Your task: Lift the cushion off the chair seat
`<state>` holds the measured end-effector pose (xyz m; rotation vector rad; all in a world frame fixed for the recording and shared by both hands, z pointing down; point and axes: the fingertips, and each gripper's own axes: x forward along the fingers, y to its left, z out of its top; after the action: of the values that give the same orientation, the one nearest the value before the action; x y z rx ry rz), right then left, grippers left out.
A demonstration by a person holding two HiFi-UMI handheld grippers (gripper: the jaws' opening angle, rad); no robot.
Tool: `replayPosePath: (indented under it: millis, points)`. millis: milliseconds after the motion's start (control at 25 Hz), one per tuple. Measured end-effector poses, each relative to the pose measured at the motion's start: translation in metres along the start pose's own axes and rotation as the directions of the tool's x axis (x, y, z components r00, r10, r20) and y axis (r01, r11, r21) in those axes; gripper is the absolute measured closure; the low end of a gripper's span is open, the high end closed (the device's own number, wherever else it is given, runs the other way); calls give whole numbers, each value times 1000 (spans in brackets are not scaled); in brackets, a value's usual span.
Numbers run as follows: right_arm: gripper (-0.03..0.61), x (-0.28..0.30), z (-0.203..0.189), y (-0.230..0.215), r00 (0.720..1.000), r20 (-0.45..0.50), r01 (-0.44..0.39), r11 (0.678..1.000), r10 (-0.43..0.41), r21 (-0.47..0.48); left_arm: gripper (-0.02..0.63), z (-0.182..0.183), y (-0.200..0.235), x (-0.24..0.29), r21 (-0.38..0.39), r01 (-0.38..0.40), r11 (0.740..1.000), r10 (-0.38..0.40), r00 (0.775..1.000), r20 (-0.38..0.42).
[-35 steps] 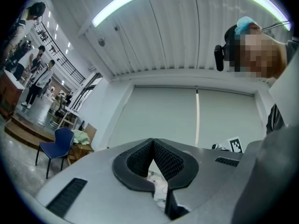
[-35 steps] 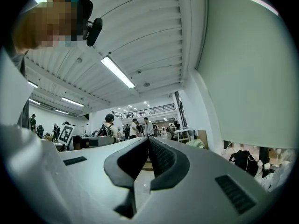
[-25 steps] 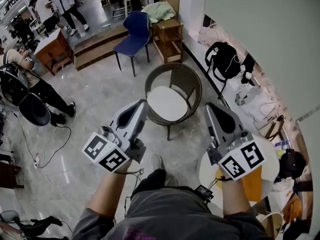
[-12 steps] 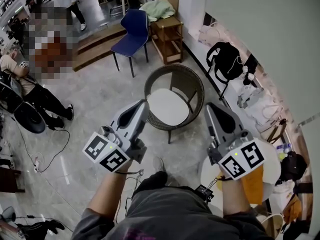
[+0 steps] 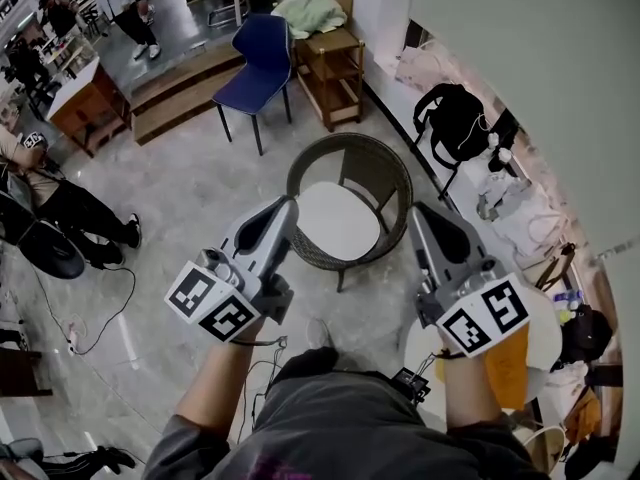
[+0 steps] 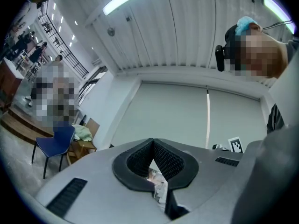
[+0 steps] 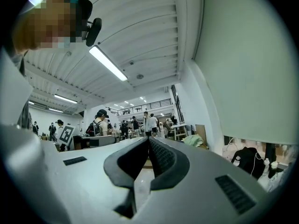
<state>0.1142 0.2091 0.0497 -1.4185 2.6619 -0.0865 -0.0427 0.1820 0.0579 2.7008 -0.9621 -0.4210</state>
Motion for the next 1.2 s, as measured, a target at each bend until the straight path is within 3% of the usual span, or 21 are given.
replayPosePath:
  millis: [600,1200]
  points:
    - [566,85,-16,-16,999,-34,39,999,-38,12,604,10,88,25,-36,9,999,-10,999,-33]
    - [566,116,-32,-40,995,-55,84,996,-82,25,604,-1,130,50,-53,18,998,-22,997,-73]
